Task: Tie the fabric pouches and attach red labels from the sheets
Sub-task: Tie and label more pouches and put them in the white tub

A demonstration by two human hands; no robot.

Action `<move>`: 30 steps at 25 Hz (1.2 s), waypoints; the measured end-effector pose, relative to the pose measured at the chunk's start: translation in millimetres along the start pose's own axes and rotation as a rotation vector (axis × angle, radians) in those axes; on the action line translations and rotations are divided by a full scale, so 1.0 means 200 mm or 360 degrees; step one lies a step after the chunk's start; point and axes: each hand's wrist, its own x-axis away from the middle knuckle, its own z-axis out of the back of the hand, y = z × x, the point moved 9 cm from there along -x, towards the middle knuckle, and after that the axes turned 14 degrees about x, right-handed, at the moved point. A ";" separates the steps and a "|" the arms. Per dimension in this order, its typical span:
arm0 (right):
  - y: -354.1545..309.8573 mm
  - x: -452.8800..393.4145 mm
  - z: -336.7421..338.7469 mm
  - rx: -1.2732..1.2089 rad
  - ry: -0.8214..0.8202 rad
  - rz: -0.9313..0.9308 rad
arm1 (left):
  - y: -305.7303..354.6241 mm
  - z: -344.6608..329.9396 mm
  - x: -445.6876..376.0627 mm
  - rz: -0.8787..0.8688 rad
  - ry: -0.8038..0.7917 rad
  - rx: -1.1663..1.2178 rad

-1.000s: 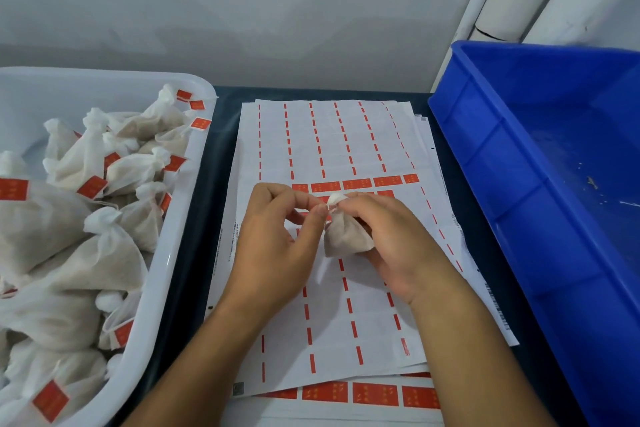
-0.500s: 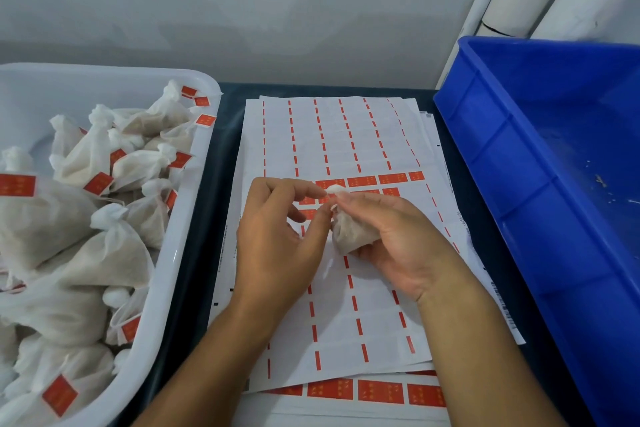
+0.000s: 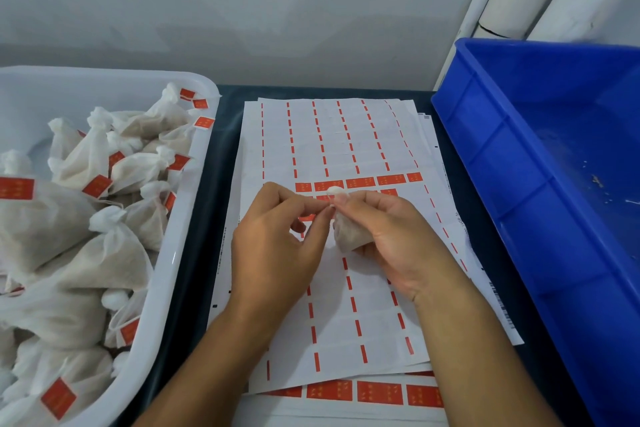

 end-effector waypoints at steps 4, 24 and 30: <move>-0.03 0.01 0.00 0.0184 0.0023 0.0097 | -0.03 -0.01 -0.02 0.0124 -0.0076 -0.0046; -0.22 0.08 0.03 0.0302 0.0014 0.0722 | -0.07 -0.16 0.08 0.1435 -0.0485 0.1988; -0.23 0.08 0.01 0.0193 -0.0034 0.0724 | -0.04 -0.21 0.13 0.1521 -0.0789 0.1959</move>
